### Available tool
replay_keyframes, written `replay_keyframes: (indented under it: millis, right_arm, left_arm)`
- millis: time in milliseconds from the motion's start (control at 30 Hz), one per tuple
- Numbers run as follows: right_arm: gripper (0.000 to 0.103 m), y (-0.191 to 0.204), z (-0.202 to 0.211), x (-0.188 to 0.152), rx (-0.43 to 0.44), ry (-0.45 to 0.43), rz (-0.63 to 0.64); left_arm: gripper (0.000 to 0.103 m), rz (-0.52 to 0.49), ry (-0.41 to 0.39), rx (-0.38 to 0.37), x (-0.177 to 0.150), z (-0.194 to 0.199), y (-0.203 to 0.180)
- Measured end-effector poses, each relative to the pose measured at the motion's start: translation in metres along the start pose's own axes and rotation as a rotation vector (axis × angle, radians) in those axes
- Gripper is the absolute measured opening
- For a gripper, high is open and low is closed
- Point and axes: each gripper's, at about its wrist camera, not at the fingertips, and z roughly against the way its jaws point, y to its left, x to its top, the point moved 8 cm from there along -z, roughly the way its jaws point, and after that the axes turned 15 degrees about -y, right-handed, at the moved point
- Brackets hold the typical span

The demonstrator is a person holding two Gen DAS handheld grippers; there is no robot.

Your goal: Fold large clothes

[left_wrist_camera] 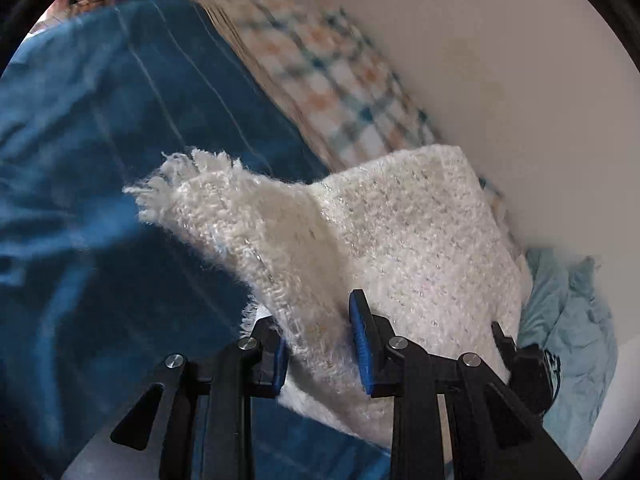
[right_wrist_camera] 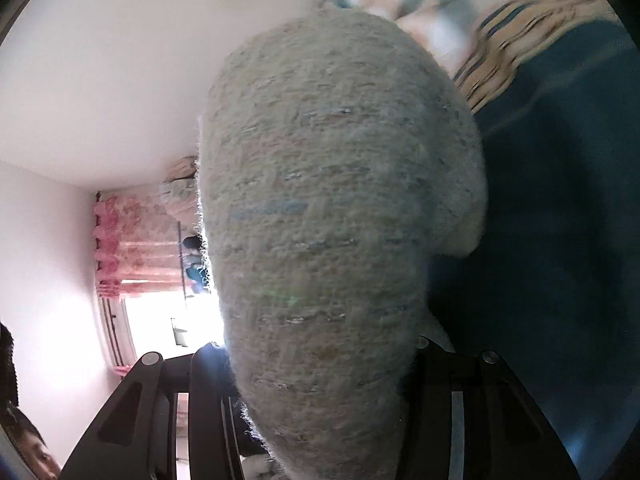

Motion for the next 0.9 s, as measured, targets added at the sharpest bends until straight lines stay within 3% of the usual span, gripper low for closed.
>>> replay_keyframes:
  millis: [100,167,233,300,333,400,467,533,600,633,767,833,900]
  right_arm:
    - [0.052,-0.045,0.006,0.026,-0.101,0.044,-0.023]
    - [0.055,-0.049,0.002,0.032,-0.104,0.085,-0.007]
    - [0.061,-0.045,0.005,0.030,-0.159,0.100,0.027]
    - [0.078,-0.035,0.013,0.039,-0.289,0.082,0.107]
    - [0.082,-0.029,0.016,0.038,-0.375,0.063,0.166]
    - [0.092,-0.011,0.029,0.030,-0.602,0.000,0.346]
    - [0.096,0.010,0.043,0.019,-0.821,-0.080,0.516]
    - [0.096,0.031,0.059,-0.004,-1.037,-0.150,0.655]
    - [0.096,0.045,0.076,-0.031,-1.146,-0.205,0.706]
    - [0.096,0.056,0.081,-0.047,-1.178,-0.233,0.708]
    - [0.097,0.094,0.117,-0.087,-1.258,-0.323,0.685]
    - [0.097,0.141,0.139,-0.144,-1.269,-0.370,0.684]
    - [0.097,0.184,0.186,-0.197,-1.279,-0.435,0.701]
  left_arm:
    - [0.024,-0.033,0.062,0.019,-0.026,-0.025,0.003]
    - [0.025,-0.059,0.096,0.027,-0.043,-0.033,0.009]
    - [0.025,-0.095,0.106,0.033,-0.049,-0.029,0.010]
    - [0.027,-0.138,0.116,0.052,-0.048,-0.019,0.009]
    - [0.027,-0.163,0.121,0.059,-0.049,-0.014,0.007]
    - [0.028,-0.261,0.132,0.099,-0.046,-0.002,0.000]
    - [0.029,-0.371,0.129,0.144,-0.046,0.012,-0.006]
    - [0.040,-0.495,0.112,0.188,-0.043,0.031,-0.015]
    - [0.070,-0.618,0.079,0.218,-0.039,0.062,-0.026]
    - [0.090,-0.651,0.068,0.221,-0.038,0.073,-0.031]
    - [0.096,-0.756,0.046,0.206,-0.033,0.134,-0.051]
    - [0.096,-0.777,0.037,0.188,-0.026,0.167,-0.062]
    - [0.097,-0.801,0.020,0.155,-0.022,0.207,-0.077]
